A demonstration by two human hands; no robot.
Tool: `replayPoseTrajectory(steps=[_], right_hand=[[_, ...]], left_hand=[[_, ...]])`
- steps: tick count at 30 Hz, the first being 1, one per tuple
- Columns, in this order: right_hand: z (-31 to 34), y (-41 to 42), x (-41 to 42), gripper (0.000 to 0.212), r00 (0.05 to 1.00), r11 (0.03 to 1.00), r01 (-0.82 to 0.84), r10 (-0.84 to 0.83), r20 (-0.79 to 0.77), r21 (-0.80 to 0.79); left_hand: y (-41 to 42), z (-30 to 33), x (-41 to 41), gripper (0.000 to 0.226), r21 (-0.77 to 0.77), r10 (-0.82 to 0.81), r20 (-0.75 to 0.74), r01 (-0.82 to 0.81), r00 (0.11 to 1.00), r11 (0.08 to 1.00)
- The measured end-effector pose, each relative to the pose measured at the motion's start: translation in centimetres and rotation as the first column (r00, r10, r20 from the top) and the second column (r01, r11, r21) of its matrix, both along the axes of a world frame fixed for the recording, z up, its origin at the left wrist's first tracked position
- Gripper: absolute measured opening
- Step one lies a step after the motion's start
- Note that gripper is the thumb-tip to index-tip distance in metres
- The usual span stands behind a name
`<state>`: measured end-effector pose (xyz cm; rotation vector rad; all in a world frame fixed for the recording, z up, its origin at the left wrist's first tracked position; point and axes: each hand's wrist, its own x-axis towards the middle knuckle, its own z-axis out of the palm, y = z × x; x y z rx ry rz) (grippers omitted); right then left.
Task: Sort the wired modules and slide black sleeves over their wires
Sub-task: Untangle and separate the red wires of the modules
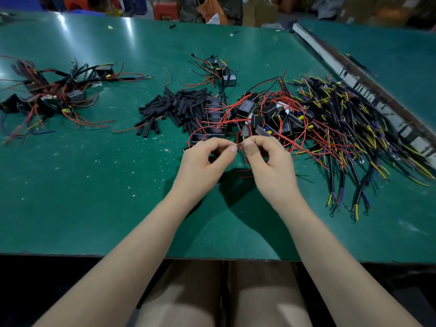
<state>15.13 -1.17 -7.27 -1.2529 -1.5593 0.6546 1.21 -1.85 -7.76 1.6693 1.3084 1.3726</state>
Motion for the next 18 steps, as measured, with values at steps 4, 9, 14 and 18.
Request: replayPoseTrajectory(steps=[4,9,14,18], right_hand=[[-0.09,-0.21,0.32,0.013,0.991,0.997,-0.033,0.023,0.13,0.073],[-0.04,-0.4,0.38,0.013,0.986,0.993,-0.049,0.031,0.163,0.107],[0.0,-0.52,0.49,0.011,0.99,0.994,-0.062,0.05,0.133,0.091],[-0.06,-0.53,0.41,0.01,0.986,0.989,-0.04,0.016,0.165,0.145]], left_hand=[[-0.17,0.21,-0.07,0.017,0.048,0.012,-0.069,-0.009,0.998,0.999],[-0.23,0.2,-0.06,0.018,0.03,0.019,-0.062,-0.017,0.998,0.999],[-0.2,0.14,-0.08,0.013,0.023,0.032,-0.078,-0.03,0.996,0.999],[-0.18,0.21,-0.1,0.02,-0.008,0.015,-0.089,-0.016,0.996,1.0]])
